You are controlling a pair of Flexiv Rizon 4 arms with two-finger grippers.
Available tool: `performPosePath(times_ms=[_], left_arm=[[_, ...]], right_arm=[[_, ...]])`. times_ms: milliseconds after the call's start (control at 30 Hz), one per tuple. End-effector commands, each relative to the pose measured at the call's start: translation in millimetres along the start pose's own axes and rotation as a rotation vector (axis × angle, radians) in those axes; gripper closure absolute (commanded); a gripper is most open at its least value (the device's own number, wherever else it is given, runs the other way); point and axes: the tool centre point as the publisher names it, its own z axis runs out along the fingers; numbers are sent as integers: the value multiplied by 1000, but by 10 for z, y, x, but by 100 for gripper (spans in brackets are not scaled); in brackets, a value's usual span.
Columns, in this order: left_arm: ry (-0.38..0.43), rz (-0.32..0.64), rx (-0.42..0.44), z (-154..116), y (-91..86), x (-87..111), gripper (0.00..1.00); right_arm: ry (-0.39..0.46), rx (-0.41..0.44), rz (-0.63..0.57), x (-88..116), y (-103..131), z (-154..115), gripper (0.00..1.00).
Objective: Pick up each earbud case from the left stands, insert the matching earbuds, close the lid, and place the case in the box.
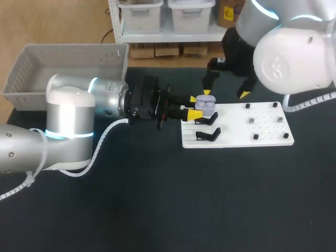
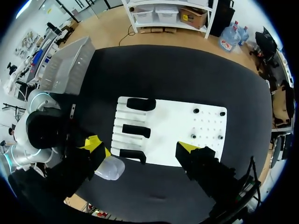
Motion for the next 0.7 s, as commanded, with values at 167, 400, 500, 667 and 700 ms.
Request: performPosePath(times_ms=[167,400,500,667,700], left_arm=[[-1,3,-5,4,-10,3,100],[-1,3,-5,4,-10,3,100],[-1,3,-5,4,-10,3,100],[32,-46,-105,-118,4,-37,100],[33,-56,-129,-151,1,-62,100]], right_arm=[[-37,6,-13,48,-32,-44,0],[-230,-8,-111,92,1,-461,0],[-221,33,-214,237,66,-607,0],[-229,10,-282,498,49,-772,0],[-233,1,-279,538,39,-799,0]])
